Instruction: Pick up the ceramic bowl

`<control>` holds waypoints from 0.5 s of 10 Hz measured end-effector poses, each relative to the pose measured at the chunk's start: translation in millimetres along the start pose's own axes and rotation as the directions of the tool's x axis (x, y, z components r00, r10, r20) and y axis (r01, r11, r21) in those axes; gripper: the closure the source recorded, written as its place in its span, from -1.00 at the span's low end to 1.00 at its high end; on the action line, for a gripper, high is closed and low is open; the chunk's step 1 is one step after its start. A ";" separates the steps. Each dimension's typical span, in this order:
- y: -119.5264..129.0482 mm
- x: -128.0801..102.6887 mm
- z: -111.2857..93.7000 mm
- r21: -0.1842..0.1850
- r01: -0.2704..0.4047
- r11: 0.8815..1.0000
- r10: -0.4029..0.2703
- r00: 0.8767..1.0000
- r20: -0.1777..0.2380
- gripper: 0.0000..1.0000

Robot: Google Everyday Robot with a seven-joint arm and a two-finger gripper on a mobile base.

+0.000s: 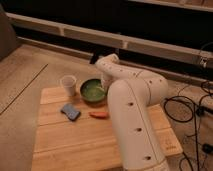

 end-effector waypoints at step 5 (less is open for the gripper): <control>-3.0 -42.1 -104.0 0.011 -0.001 1.000 -0.001 0.980 0.200 1.00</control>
